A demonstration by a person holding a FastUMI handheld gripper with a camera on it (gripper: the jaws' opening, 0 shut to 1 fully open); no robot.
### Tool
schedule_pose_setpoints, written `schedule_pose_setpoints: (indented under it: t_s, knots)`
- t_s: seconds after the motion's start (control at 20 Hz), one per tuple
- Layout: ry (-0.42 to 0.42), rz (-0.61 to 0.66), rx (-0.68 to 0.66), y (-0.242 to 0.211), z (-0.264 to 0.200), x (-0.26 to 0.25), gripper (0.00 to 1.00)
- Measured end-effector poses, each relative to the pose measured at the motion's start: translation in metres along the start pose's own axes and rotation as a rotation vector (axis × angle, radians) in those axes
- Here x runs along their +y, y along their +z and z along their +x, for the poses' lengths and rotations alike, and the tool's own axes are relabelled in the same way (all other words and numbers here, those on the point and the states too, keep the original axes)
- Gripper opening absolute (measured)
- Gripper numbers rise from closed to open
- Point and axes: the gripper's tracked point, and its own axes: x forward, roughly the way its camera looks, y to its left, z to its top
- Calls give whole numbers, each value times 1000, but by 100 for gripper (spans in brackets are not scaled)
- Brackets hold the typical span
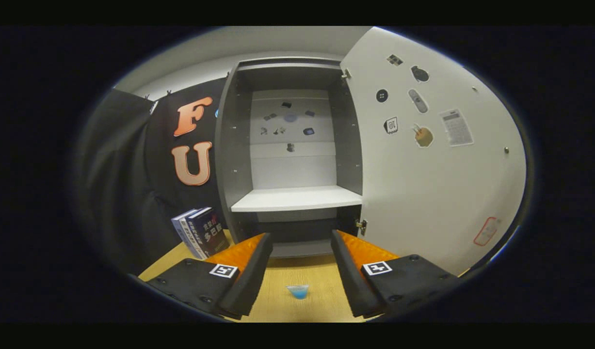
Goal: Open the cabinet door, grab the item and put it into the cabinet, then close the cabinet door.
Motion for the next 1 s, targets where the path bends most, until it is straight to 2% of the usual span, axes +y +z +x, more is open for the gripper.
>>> schedule_pose_setpoints:
  t_s: [0.1,0.2,0.25,0.6,1.0]
  knots:
    - [7,-22,33,-23,14,2,81]
    - [3,-56,74,-50,27,2,96]
    - [5,-72,95,-64,32,3,97]
    - [18,-86,230,-149,59,1,99]
    - [10,-85,376,-224,82,-11,98]
